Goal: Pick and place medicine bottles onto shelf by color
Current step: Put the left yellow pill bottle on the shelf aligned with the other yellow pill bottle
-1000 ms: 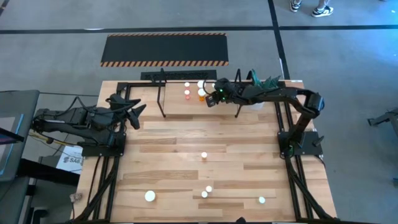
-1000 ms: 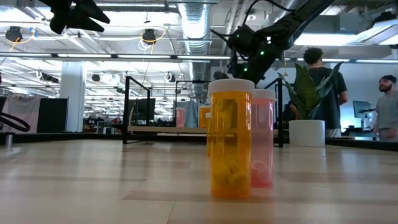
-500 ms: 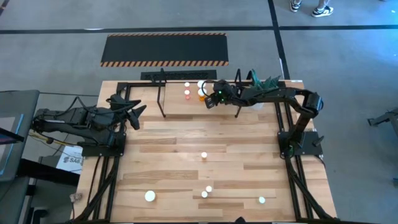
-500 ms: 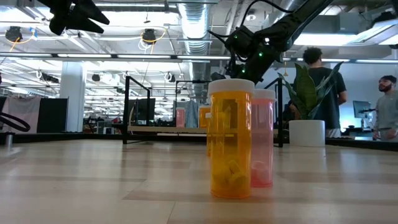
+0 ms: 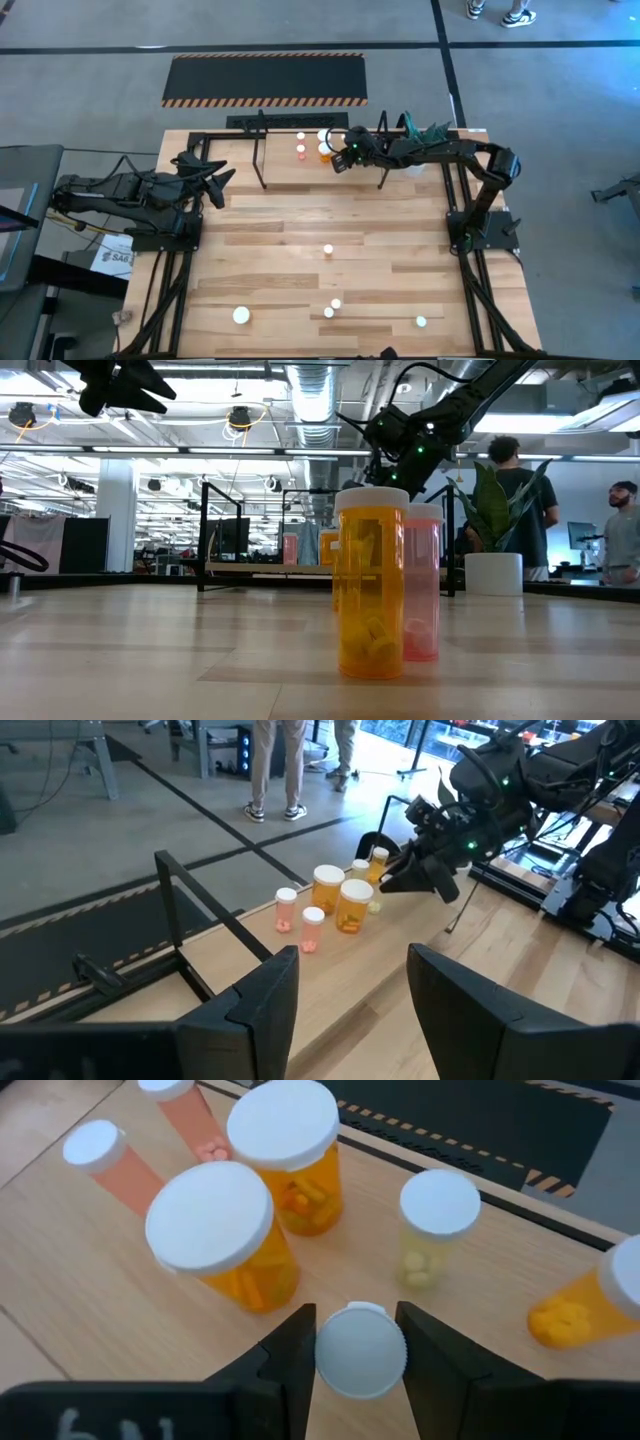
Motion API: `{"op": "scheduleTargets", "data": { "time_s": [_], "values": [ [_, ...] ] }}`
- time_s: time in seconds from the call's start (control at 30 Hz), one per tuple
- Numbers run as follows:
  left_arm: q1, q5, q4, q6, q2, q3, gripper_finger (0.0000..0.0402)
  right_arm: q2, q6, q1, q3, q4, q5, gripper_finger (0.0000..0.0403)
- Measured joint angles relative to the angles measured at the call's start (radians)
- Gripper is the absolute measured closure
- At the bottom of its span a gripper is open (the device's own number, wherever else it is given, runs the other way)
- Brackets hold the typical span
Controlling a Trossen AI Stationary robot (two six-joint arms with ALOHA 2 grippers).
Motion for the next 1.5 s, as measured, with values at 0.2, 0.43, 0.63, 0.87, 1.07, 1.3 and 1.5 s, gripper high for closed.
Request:
{"op": "scheduleTargets", "data": {
  "time_s": [0.2, 0.43, 0.63, 0.87, 1.07, 1.3, 1.5],
  "values": [
    [0.0, 0.0, 0.0, -0.001, 0.0, 0.0, 0.0228, 0.0, -0.002, 0.0, 0.0, -0.01, -0.003, 0.0251],
    [0.0, 0.0, 0.0, -0.003, 0.0, 0.0, 0.0228, 0.001, -0.021, -0.012, 0.0, -0.01, -0.008, 0.0253],
    [0.0, 0.0, 0.0, -0.015, 0.0, 0.0, 0.0228, -0.021, -0.026, -0.011, 0.049, -0.081, -0.023, 0.0252],
    [0.0, 0.008, 0.0, -0.026, 0.0, 0.0, 0.0228, -0.022, -0.055, -0.018, 0.132, -0.215, -0.028, 0.0256],
    [0.0, 0.018, 0.0, -0.026, 0.0, 0.0, 0.0228, -0.008, -0.055, -0.039, 0.143, -0.285, -0.058, 0.0251],
    [0.0, 0.021, 0.0, -0.03, 0.0, 0.0, 0.0228, -0.009, -0.053, -0.05, 0.144, -0.274, -0.055, 0.0254],
    [0.0, 0.021, 0.0, -0.03, 0.0, 0.0, 0.0228, 0.041, -0.05, -0.048, 0.145, -0.252, -0.052, 0.0252]
  ]
}}
